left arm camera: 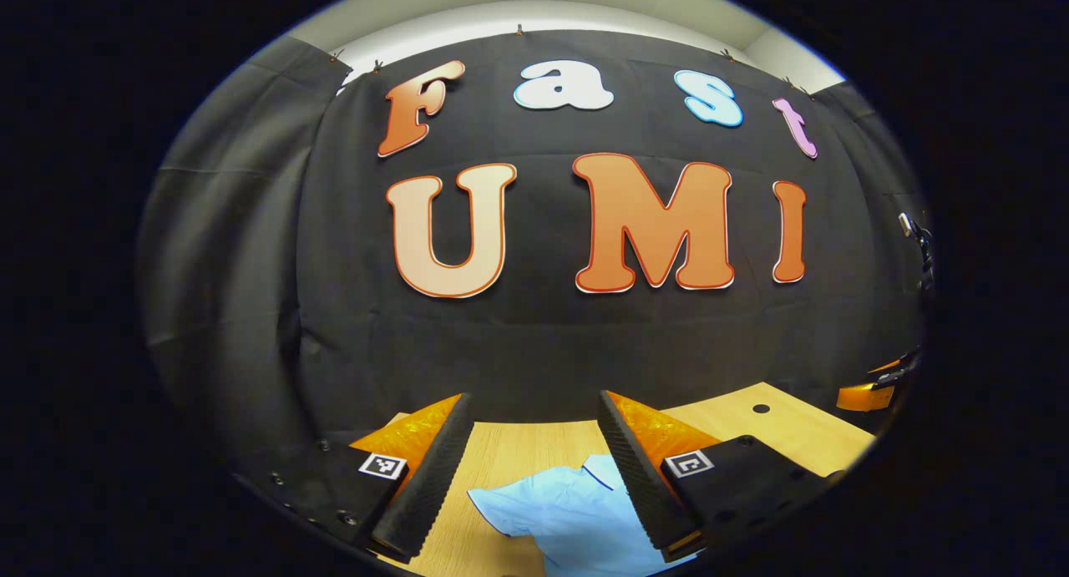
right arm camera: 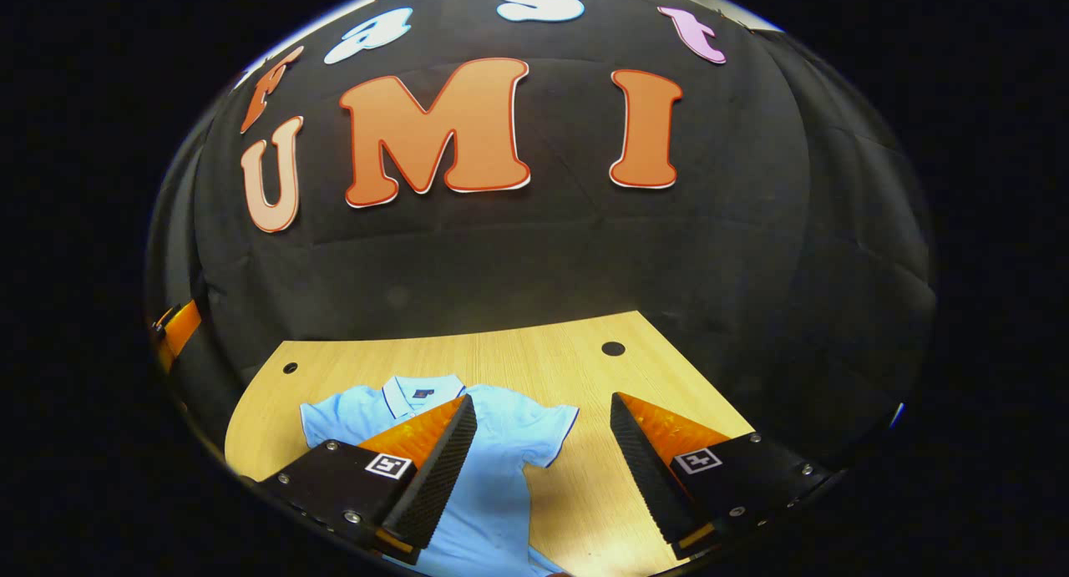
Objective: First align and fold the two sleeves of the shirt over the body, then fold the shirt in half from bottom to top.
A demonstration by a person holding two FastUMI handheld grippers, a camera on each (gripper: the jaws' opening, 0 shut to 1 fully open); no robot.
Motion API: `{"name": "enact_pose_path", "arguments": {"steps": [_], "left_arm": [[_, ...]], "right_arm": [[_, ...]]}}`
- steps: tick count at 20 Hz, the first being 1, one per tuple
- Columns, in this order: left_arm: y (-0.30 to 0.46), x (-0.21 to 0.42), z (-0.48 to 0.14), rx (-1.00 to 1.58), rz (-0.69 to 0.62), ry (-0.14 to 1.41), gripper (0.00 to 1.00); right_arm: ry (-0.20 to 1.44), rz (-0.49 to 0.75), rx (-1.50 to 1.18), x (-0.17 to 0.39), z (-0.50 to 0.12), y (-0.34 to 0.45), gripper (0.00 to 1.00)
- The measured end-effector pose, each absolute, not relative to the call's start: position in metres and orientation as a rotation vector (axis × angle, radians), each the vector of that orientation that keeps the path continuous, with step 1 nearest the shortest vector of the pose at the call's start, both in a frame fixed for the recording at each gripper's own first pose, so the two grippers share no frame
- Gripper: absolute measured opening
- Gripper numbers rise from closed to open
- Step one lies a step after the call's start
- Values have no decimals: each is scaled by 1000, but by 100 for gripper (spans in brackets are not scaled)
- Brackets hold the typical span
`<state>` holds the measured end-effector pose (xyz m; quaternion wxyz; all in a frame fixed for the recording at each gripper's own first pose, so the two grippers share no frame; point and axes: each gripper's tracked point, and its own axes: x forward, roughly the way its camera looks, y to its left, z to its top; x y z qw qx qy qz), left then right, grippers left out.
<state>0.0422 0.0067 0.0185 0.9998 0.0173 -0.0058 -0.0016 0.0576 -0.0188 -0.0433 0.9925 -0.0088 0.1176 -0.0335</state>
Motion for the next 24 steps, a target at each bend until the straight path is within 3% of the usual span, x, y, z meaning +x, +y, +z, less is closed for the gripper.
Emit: {"name": "enact_pose_path", "arguments": {"steps": [6,17,24], "left_arm": [[17,68,14,14,-51,-7,97],[80,89,-3,21,32,21,97],[102,93,-18,17,80,62,97]], "right_arm": [[500,-131,43,86,-85,-33,98],[987,-187,87,195,-198,-52,99],[1127,-253,123,223,-253,-66,99]]}}
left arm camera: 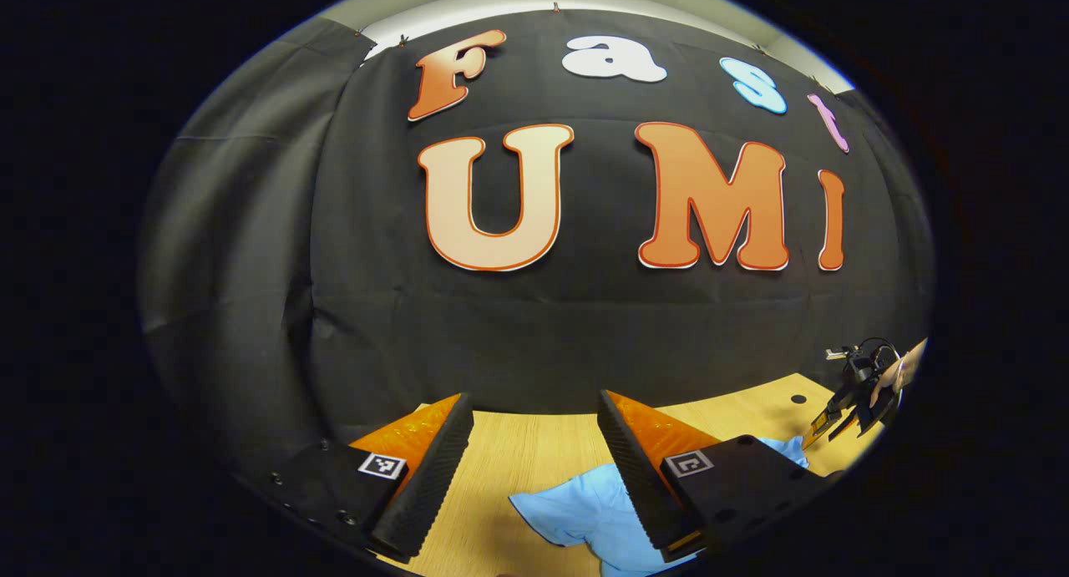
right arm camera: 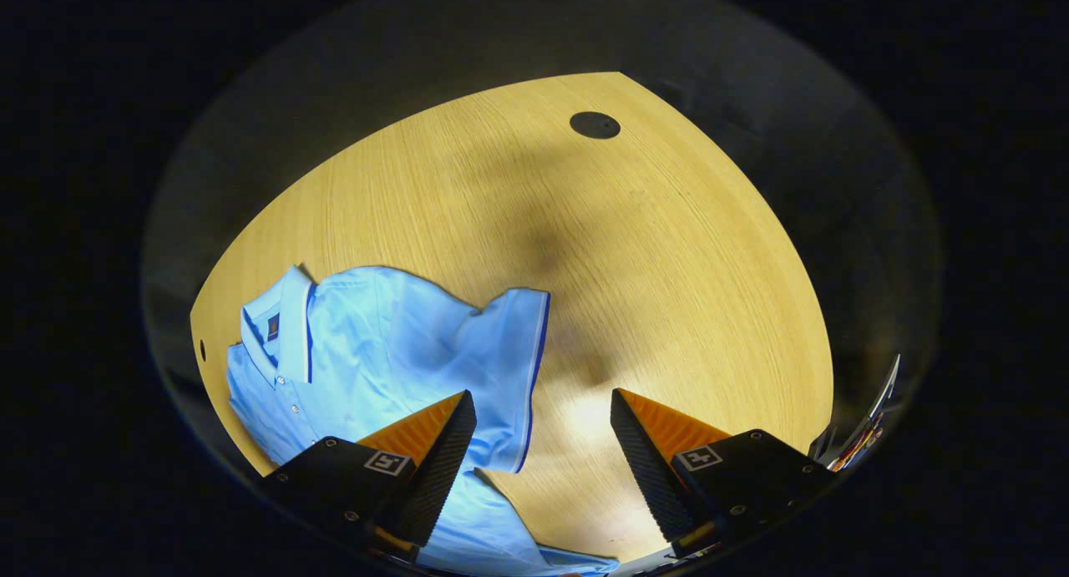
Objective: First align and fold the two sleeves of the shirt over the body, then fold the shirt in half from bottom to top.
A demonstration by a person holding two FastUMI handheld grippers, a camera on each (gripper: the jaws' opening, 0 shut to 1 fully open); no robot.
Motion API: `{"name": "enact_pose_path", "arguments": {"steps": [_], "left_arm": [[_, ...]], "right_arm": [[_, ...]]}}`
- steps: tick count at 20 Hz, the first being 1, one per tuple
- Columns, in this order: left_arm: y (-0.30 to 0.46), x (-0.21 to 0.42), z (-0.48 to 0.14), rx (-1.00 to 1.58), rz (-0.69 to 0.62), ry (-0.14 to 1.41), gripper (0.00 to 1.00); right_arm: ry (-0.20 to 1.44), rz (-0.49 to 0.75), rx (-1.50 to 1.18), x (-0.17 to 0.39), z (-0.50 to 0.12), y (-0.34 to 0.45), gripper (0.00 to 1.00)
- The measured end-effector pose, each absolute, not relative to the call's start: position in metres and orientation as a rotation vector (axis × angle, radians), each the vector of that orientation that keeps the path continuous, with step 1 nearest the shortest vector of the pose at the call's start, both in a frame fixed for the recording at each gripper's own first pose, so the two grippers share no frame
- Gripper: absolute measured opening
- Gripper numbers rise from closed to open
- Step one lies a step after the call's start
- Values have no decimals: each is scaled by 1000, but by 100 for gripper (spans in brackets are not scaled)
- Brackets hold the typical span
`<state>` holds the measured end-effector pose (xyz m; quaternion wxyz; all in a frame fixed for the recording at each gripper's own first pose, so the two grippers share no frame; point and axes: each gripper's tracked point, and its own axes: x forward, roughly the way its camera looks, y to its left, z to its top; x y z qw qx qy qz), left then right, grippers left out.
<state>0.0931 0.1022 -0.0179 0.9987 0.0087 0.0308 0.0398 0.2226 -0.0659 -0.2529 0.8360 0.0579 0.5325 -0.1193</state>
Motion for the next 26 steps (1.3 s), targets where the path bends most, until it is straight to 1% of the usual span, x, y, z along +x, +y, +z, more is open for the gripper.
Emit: {"name": "enact_pose_path", "arguments": {"steps": [2,9,14,16,17,18,19,20,21,22,23,26], "left_arm": [[106,92,-25,12,83,77,96],[115,91,-43,-18,103,127,96],[121,88,-53,-3,115,152,96],[119,88,-56,-9,113,160,96],[118,87,-54,-9,110,161,96],[119,87,-53,-5,112,161,96],[121,85,-53,1,116,158,96],[124,84,-51,4,120,155,97],[125,82,-52,5,122,153,97],[126,81,-50,5,122,155,97],[127,79,-53,5,122,158,96],[137,75,-53,9,130,163,97]], "right_arm": [[1144,-275,121,226,-262,-70,99],[1192,-280,121,229,-279,-66,99],[1189,-276,142,232,-275,-65,99],[1176,-270,136,235,-280,-59,88],[1177,-270,137,235,-281,-57,75],[1172,-272,143,234,-280,-58,69],[1165,-274,148,235,-280,-56,56],[1157,-265,149,235,-279,-54,41],[1149,-259,142,235,-279,-52,21],[1141,-250,129,236,-279,-50,12],[1135,-240,124,236,-278,-47,5],[1108,-229,116,236,-268,-39,1]]}}
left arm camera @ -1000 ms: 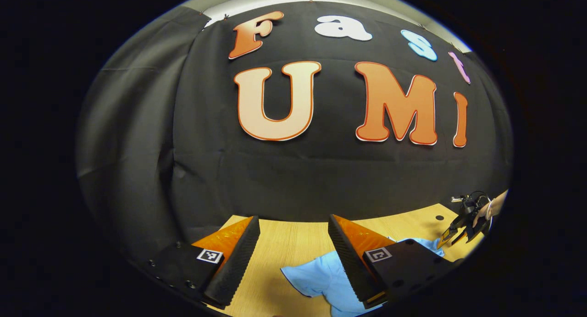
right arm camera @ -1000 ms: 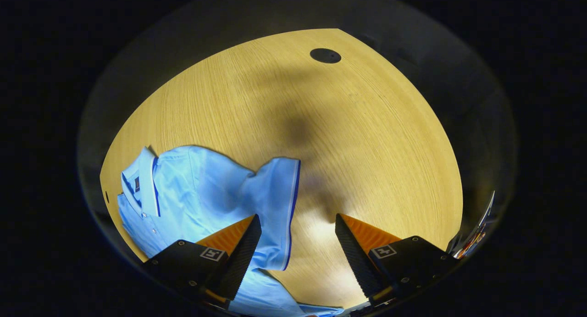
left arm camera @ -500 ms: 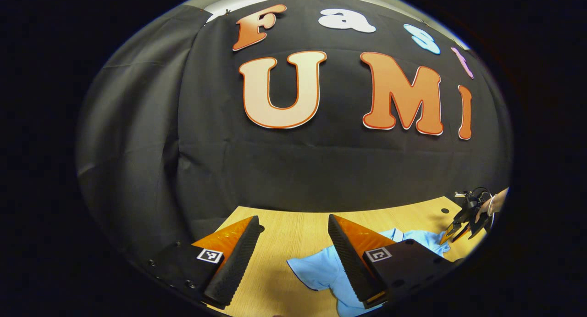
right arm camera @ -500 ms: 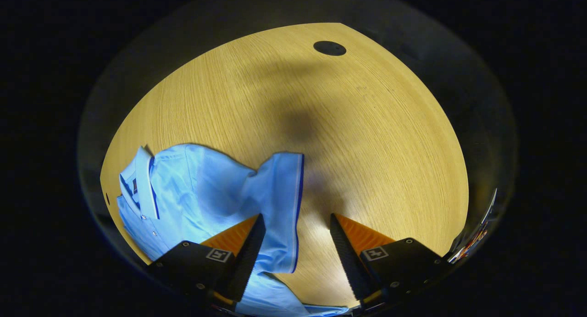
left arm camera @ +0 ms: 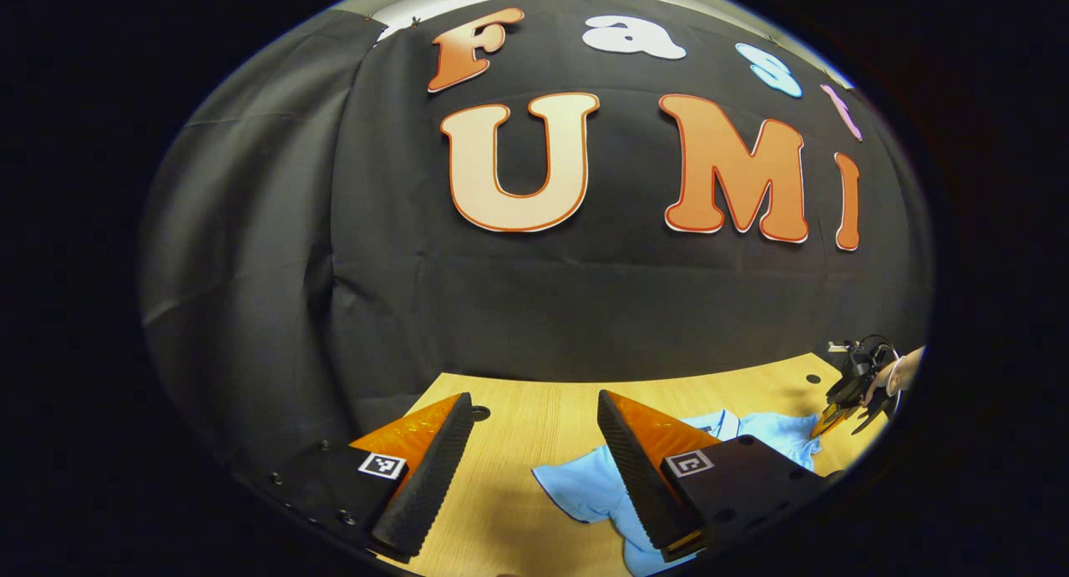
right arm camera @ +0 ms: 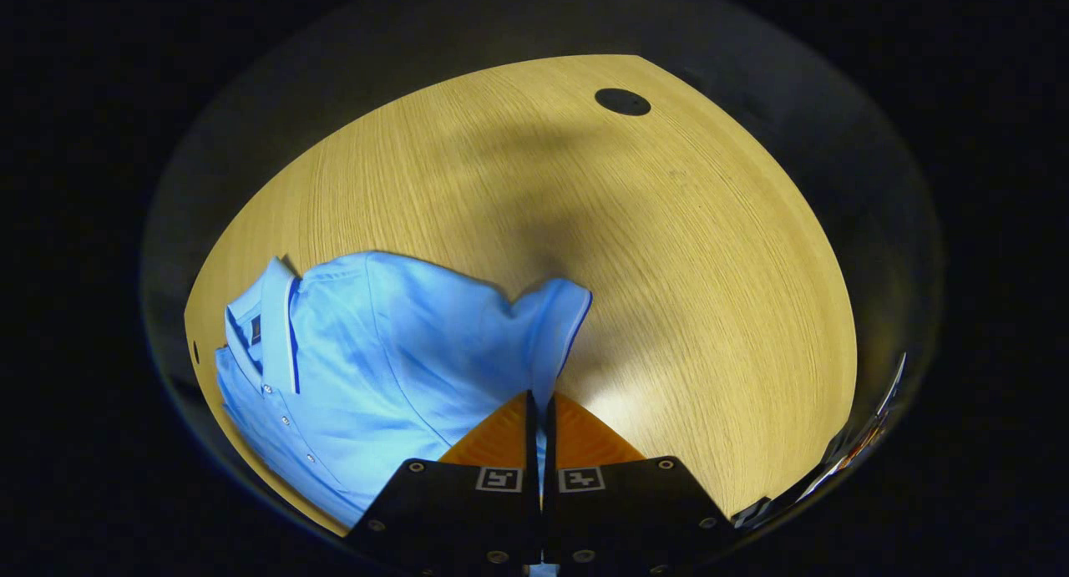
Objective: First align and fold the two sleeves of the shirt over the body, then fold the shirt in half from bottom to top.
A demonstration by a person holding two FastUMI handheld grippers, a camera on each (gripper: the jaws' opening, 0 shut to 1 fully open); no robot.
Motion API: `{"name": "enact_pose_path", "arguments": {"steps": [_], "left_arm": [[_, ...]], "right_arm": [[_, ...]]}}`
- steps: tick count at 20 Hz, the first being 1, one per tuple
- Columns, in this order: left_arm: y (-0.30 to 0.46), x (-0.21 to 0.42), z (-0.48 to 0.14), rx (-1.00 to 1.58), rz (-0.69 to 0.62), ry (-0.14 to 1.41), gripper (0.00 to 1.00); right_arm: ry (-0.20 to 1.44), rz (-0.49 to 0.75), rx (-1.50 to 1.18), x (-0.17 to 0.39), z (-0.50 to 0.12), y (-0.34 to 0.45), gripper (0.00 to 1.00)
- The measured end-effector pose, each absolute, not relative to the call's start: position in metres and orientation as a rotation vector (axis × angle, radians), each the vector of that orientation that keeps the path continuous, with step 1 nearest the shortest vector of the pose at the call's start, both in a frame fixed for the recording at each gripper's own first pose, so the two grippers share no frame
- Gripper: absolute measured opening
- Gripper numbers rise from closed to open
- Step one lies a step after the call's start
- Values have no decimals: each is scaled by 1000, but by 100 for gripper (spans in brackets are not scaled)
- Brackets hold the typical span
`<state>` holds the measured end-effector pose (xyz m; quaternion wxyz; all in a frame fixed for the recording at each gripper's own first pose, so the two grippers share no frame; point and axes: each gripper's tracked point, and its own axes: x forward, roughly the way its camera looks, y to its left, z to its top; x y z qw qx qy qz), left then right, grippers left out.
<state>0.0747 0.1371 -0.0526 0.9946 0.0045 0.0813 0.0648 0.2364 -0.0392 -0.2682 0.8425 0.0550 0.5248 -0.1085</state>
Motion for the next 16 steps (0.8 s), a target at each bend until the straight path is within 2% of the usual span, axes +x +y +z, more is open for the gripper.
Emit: {"name": "enact_pose_path", "arguments": {"steps": [8,16], "left_arm": [[152,60,-44,5,124,141,97],[184,49,-32,-4,124,119,96]], "right_arm": [[1002,-146,81,225,-203,2,1],[974,1,93,205,-172,98,1]]}}
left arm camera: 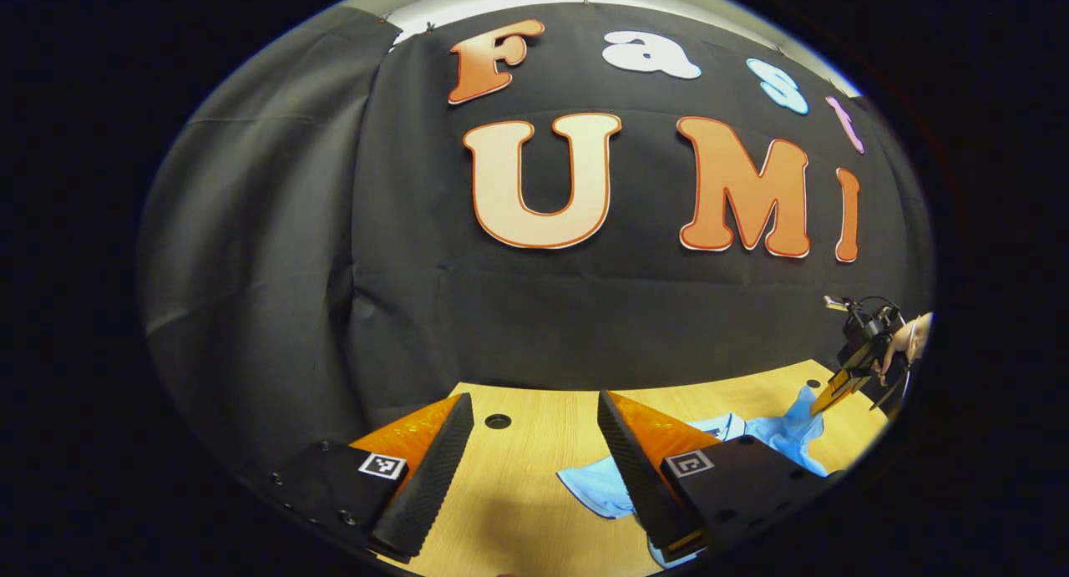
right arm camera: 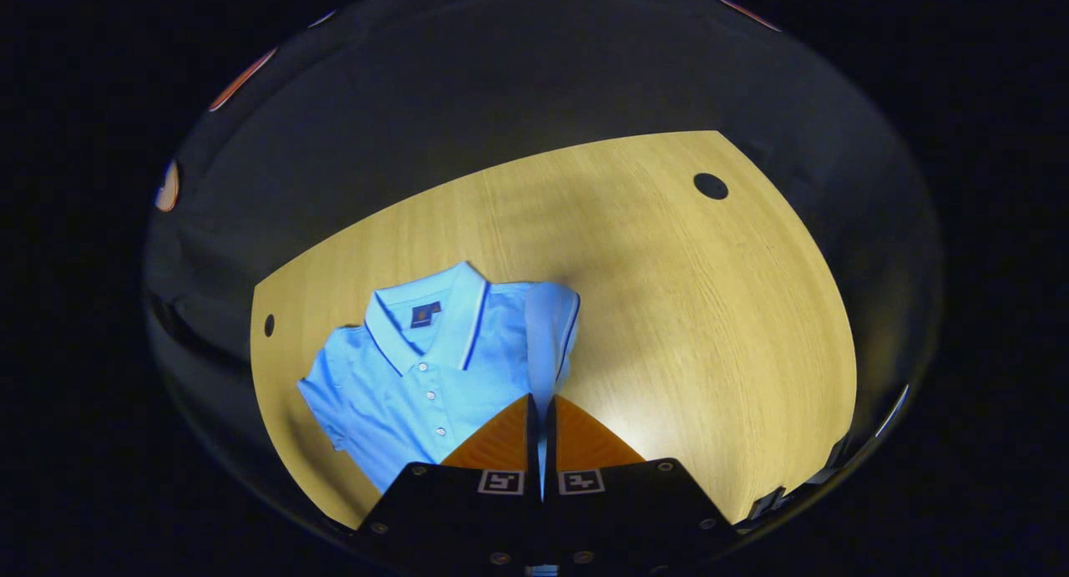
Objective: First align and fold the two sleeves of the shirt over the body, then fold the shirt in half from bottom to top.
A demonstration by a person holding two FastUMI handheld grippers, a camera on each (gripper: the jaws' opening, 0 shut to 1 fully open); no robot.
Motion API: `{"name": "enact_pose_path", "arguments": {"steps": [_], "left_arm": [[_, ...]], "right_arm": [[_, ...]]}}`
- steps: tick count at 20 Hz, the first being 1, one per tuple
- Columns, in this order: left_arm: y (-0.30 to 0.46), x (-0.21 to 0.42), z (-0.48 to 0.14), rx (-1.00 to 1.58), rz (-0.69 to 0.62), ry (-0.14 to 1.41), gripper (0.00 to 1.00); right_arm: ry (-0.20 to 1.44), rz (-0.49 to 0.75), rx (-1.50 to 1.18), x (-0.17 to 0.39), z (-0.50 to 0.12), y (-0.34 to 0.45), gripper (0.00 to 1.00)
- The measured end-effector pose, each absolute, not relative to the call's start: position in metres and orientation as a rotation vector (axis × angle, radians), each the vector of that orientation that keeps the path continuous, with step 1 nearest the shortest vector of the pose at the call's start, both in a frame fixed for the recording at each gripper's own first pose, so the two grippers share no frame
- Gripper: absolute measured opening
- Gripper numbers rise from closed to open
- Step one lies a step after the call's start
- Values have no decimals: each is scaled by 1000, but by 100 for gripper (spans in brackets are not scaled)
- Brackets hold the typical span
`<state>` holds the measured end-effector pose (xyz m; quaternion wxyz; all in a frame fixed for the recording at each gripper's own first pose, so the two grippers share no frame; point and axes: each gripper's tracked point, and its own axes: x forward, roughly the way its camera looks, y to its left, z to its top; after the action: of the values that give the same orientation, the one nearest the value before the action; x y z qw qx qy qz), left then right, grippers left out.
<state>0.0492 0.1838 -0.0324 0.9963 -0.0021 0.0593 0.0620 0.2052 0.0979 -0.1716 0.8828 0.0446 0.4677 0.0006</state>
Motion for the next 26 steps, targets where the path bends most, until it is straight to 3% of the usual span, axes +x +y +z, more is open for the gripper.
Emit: {"name": "enact_pose_path", "arguments": {"steps": [16,18,20,21,22,24,25,26], "left_arm": [[238,33,-52,-16,173,155,97],[237,33,-52,-20,173,156,97],[237,33,-54,-24,175,159,97],[237,34,-55,-20,175,165,96],[236,34,-55,-12,173,173,97],[229,41,-54,-4,164,187,97],[223,45,-53,-10,156,199,96],[217,49,-58,-15,147,215,96]], "right_arm": [[1043,203,82,177,-217,235,3],[1040,229,95,174,-216,244,11],[1016,250,107,173,-208,249,28],[1004,260,110,171,-205,251,50],[992,262,104,171,-202,250,54],[963,249,91,170,-195,244,88],[946,241,82,171,-193,240,98],[924,236,83,172,-187,235,99]]}}
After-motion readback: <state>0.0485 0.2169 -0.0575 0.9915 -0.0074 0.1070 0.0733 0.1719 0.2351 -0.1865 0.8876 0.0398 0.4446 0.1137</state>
